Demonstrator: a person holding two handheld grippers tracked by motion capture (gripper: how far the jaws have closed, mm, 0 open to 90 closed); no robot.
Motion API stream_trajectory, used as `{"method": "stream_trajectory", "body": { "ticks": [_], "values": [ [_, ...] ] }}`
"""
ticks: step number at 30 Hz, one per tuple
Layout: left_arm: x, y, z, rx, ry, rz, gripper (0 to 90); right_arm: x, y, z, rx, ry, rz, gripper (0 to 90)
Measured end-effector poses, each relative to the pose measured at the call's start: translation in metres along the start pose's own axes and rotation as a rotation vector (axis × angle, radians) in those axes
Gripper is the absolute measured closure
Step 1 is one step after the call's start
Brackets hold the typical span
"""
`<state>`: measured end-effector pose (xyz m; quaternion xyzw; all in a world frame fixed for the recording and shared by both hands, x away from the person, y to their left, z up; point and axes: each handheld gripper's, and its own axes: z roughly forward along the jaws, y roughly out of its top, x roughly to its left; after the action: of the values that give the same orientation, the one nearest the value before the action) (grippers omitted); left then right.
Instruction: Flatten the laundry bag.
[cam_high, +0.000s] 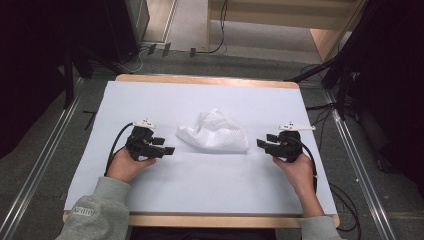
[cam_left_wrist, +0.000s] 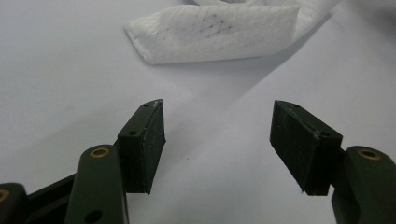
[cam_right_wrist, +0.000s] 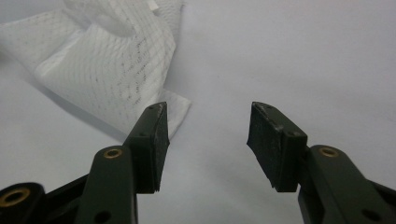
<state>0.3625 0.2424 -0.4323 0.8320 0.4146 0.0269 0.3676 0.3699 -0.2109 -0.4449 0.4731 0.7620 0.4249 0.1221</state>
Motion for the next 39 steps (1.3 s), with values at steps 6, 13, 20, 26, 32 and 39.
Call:
{"method": "stream_trajectory", "body": {
  "ticks": [6,13,20,26,32,39],
  "values": [
    [0.001,-0.001,-0.002,-0.002,-0.006,-0.002,35.3,0.002,0.009,0.003,0.005,0.045,-0.027,43.6],
    [0.003,0.0,-0.005,-0.019,0.003,-0.012,35.5,0.002,0.029,0.011,0.011,0.068,-0.019,54.7],
    [0.004,-0.001,-0.009,-0.02,0.004,-0.023,38.9,0.005,0.041,0.027,0.044,0.074,-0.021,69.4],
    [0.004,-0.005,-0.015,-0.023,0.007,-0.042,40.0,0.004,0.056,0.042,0.074,0.109,0.0,86.4],
    [0.005,-0.011,-0.02,-0.028,0.02,-0.061,40.3,0.009,0.071,0.056,0.08,0.14,-0.02,90.0],
    [0.006,-0.017,-0.024,-0.031,0.028,-0.073,40.3,0.02,0.082,0.073,0.097,0.175,-0.051,90.0]
  ]
}}
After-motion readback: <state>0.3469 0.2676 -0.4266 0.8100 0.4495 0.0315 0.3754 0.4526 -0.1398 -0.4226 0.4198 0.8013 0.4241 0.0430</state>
